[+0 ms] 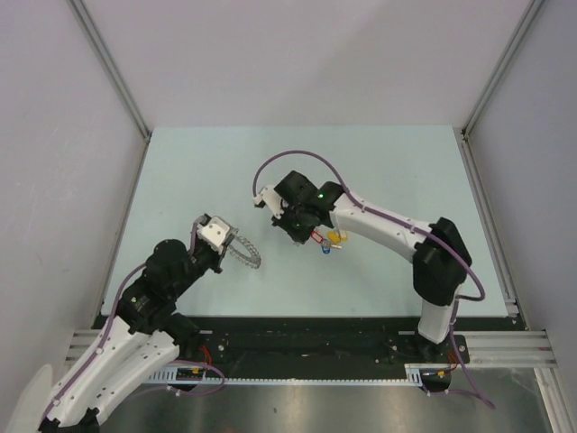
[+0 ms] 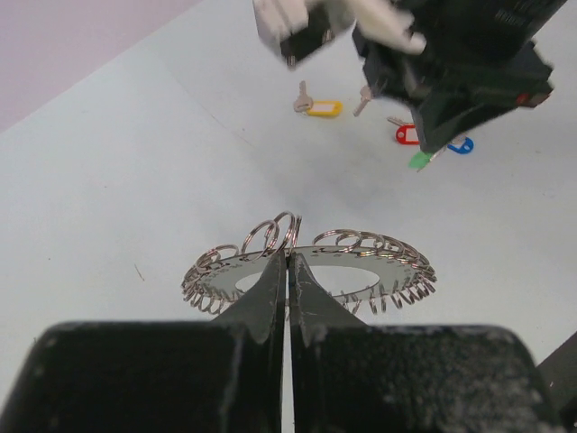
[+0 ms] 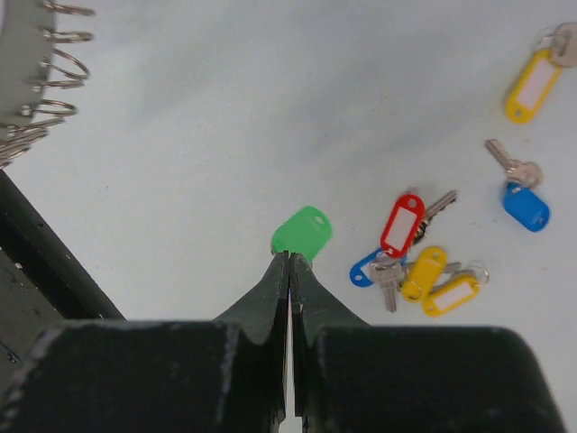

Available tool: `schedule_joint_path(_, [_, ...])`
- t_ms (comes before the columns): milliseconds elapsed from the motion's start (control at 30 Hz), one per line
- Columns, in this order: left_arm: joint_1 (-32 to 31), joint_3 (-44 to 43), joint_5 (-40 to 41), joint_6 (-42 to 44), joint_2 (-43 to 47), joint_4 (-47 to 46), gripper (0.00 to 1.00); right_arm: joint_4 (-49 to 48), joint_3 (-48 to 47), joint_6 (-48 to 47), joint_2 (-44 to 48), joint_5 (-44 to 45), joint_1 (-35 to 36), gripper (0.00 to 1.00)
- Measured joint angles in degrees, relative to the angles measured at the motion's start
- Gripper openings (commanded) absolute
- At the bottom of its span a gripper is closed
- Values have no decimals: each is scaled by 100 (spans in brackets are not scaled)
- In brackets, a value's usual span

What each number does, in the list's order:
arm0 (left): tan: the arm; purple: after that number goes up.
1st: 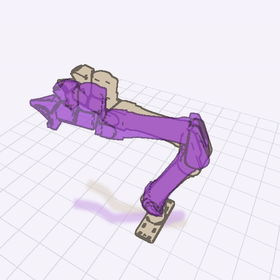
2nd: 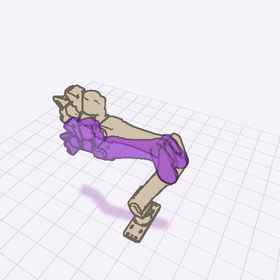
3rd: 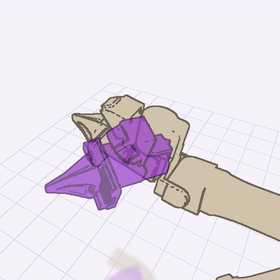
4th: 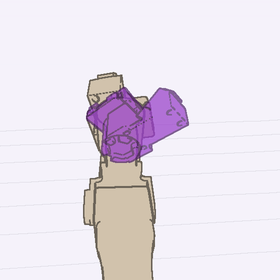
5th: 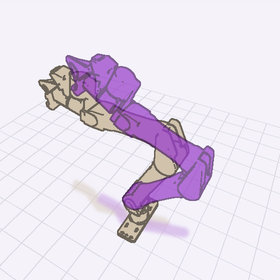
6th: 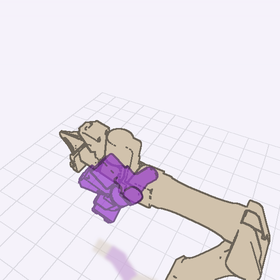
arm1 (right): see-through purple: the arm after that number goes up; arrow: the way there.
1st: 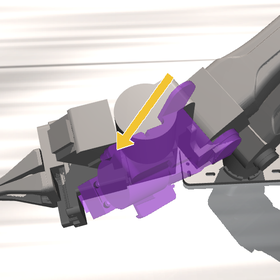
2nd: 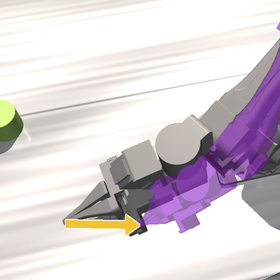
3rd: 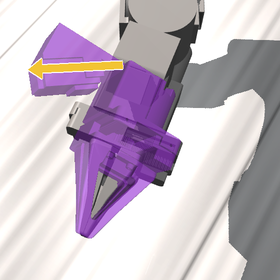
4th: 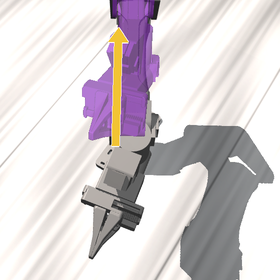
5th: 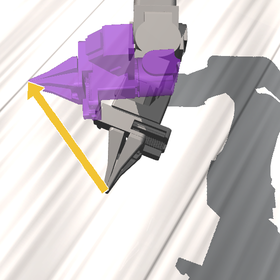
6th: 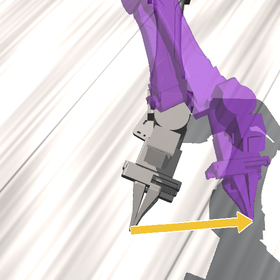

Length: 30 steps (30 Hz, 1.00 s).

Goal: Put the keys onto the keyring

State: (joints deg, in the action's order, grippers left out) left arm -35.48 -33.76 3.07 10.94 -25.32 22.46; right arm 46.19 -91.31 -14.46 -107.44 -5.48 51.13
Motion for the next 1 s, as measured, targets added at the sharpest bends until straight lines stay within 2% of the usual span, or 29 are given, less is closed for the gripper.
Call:
schedule_joint_path(300, [0,-529,-599,7,-688,28,0,-1390,1576,487,1751,376,136,0])
schedule_joint_path(533, [0,-1062,-1397,103,-1314,-90,1,-2874,2846,774,3307,385,208,0])
schedule_joint_path(700, [0,-1364,-1891,278,-1751,-92,0,-3888,3534,903,4153,39,-90,0])
schedule_joint_path(1000, [0,-1849,-2522,723,-2459,-92,0,-5584,4725,1086,4645,-1137,-831,0])
